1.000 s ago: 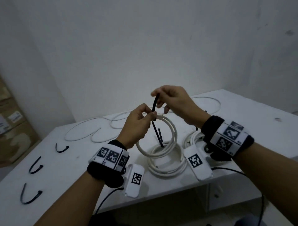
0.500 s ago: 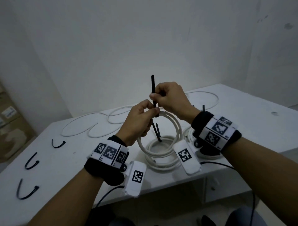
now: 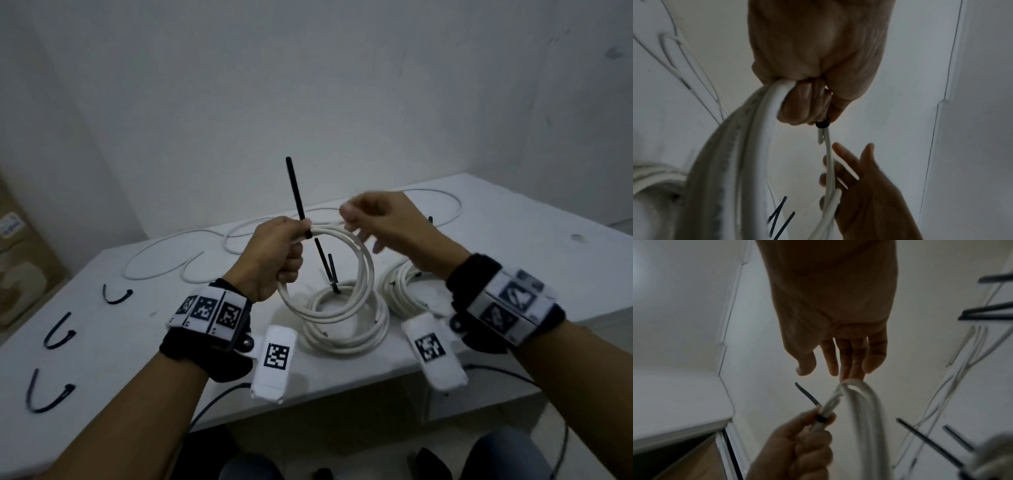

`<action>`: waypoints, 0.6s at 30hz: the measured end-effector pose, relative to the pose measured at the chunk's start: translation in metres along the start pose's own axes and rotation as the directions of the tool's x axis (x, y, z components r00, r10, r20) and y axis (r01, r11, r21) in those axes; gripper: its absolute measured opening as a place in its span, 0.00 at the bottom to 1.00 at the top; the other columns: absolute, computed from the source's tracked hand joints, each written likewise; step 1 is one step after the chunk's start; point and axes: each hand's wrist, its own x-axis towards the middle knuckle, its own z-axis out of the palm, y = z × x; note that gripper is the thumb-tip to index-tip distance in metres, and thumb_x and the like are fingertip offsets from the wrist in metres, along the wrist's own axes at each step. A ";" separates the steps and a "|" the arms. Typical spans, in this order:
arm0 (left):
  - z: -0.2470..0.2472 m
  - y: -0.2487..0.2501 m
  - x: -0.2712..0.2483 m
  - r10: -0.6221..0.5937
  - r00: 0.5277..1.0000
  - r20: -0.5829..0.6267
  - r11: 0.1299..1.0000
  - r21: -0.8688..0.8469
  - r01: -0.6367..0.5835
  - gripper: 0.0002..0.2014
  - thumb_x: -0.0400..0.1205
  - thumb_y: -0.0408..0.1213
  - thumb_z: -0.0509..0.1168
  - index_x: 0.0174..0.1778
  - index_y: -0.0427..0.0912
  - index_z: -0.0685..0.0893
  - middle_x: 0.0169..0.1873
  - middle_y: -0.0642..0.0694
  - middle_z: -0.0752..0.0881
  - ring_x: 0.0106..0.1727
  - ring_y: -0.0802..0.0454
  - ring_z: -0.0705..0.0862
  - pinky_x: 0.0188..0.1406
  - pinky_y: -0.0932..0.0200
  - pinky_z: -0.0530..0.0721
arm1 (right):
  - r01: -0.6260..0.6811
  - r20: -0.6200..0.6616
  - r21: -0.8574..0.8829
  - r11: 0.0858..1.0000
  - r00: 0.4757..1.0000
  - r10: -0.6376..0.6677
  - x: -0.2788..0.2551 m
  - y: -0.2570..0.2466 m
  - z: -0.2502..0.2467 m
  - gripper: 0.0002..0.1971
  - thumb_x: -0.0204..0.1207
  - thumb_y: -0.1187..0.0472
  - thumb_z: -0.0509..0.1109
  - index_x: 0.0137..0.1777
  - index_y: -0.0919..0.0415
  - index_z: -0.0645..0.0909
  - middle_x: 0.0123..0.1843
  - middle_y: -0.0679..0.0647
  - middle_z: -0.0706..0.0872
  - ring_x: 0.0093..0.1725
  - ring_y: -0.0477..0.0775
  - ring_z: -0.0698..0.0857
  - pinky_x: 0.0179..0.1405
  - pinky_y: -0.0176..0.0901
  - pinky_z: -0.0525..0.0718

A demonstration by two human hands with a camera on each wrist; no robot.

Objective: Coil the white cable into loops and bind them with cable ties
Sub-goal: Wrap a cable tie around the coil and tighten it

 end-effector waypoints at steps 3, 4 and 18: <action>0.004 -0.009 0.004 -0.069 0.998 -0.009 0.996 -0.066 0.068 0.13 0.85 0.40 0.62 0.35 0.43 0.73 0.19 0.52 0.60 0.16 0.58 0.56 0.14 0.69 0.54 | -0.010 0.019 -0.158 0.987 1.000 0.014 -0.023 0.016 0.009 0.13 0.76 0.54 0.72 0.57 0.58 0.84 0.37 0.57 0.87 0.22 0.43 0.80 0.18 0.37 0.79; 0.007 -0.013 0.005 -0.095 0.995 -0.009 0.992 -0.086 0.094 0.12 0.85 0.40 0.63 0.35 0.43 0.74 0.19 0.52 0.60 0.16 0.59 0.56 0.13 0.69 0.55 | -0.013 -0.006 -0.180 0.984 1.000 0.012 -0.026 0.021 0.012 0.13 0.77 0.56 0.72 0.60 0.58 0.84 0.36 0.58 0.86 0.19 0.42 0.79 0.17 0.35 0.79; 0.009 -0.060 -0.003 0.062 0.993 -0.098 0.911 0.412 -0.016 0.11 0.73 0.18 0.69 0.46 0.36 0.87 0.38 0.38 0.88 0.33 0.46 0.85 0.38 0.54 0.89 | -0.056 -0.089 -0.516 0.855 0.996 0.012 -0.030 0.062 0.033 0.11 0.78 0.65 0.65 0.50 0.69 0.89 0.44 0.65 0.90 0.46 0.62 0.86 0.47 0.50 0.81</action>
